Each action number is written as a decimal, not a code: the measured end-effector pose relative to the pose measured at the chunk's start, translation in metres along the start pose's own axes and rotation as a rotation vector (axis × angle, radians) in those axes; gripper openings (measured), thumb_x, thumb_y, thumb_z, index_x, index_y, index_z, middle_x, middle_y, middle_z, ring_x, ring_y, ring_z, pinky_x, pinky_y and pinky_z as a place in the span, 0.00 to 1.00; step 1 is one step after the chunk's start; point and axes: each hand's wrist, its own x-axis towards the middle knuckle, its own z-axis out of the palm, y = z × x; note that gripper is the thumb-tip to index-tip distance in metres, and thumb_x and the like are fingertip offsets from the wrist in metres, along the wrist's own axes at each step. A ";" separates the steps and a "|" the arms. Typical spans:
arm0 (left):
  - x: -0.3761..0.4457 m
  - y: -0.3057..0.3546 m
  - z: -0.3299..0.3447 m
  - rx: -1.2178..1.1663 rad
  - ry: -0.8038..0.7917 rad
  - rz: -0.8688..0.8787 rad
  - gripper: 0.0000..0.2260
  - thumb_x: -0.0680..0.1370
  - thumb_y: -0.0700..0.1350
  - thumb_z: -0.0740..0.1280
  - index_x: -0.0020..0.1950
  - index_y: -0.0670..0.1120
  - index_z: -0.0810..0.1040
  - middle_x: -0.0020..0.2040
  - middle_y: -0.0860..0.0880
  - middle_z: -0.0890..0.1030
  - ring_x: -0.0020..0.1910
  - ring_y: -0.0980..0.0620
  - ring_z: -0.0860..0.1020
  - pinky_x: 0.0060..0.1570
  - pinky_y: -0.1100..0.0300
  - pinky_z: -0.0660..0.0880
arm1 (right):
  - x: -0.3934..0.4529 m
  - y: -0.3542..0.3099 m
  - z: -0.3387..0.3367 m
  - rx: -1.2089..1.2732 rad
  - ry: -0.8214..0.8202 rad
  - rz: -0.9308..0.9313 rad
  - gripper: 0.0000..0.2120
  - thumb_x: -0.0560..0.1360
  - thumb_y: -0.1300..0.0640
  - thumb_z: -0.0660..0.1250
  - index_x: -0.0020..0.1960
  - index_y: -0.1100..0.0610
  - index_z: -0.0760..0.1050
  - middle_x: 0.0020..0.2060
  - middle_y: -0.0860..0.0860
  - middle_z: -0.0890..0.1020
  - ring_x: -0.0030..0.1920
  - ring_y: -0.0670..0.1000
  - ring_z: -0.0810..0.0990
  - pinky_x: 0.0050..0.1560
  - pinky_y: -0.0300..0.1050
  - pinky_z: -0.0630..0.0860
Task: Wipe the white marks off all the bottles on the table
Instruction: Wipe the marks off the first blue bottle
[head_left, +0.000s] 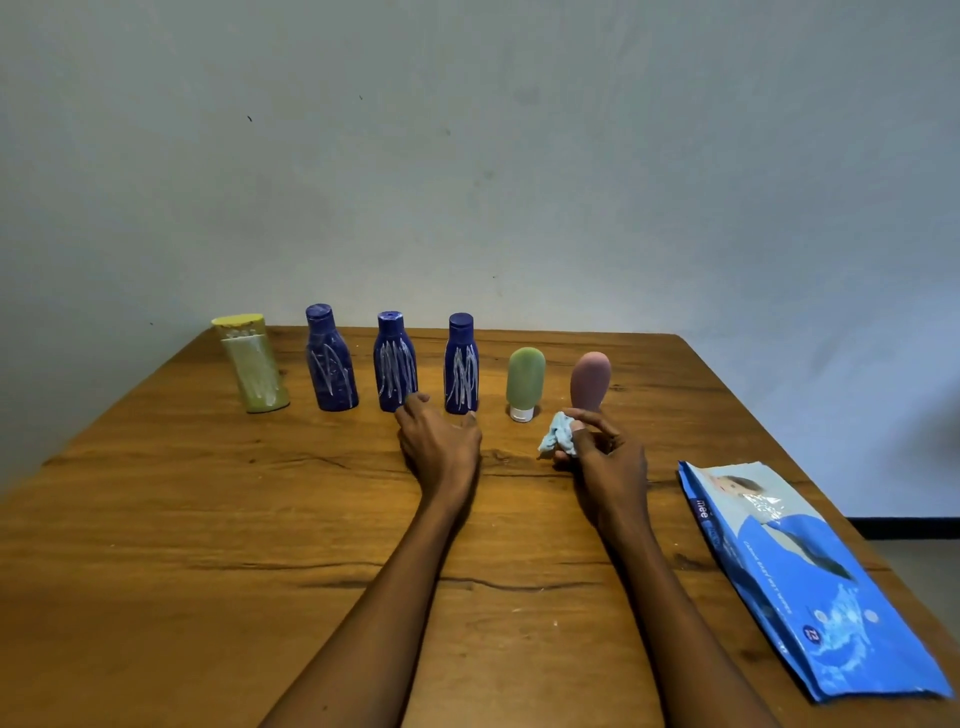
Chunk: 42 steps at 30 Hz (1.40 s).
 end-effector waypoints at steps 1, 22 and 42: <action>0.003 0.001 0.002 0.040 -0.027 0.006 0.32 0.72 0.45 0.79 0.72 0.43 0.68 0.70 0.42 0.71 0.69 0.43 0.72 0.68 0.48 0.72 | -0.002 0.000 0.001 -0.009 -0.020 -0.007 0.11 0.82 0.62 0.66 0.60 0.52 0.83 0.57 0.50 0.84 0.49 0.46 0.86 0.47 0.45 0.85; 0.018 0.008 0.027 0.269 -0.058 0.047 0.33 0.76 0.49 0.75 0.74 0.37 0.65 0.72 0.38 0.70 0.69 0.39 0.70 0.67 0.48 0.69 | -0.003 0.007 0.008 -0.249 -0.127 -0.085 0.14 0.75 0.50 0.75 0.60 0.50 0.84 0.49 0.44 0.88 0.50 0.43 0.86 0.55 0.53 0.84; -0.019 -0.010 -0.020 -0.192 -0.269 0.125 0.23 0.70 0.52 0.80 0.61 0.45 0.82 0.54 0.48 0.85 0.49 0.52 0.83 0.51 0.51 0.83 | -0.026 -0.010 0.007 -0.172 -0.150 -0.192 0.12 0.78 0.58 0.72 0.60 0.46 0.82 0.55 0.44 0.83 0.52 0.46 0.85 0.43 0.46 0.85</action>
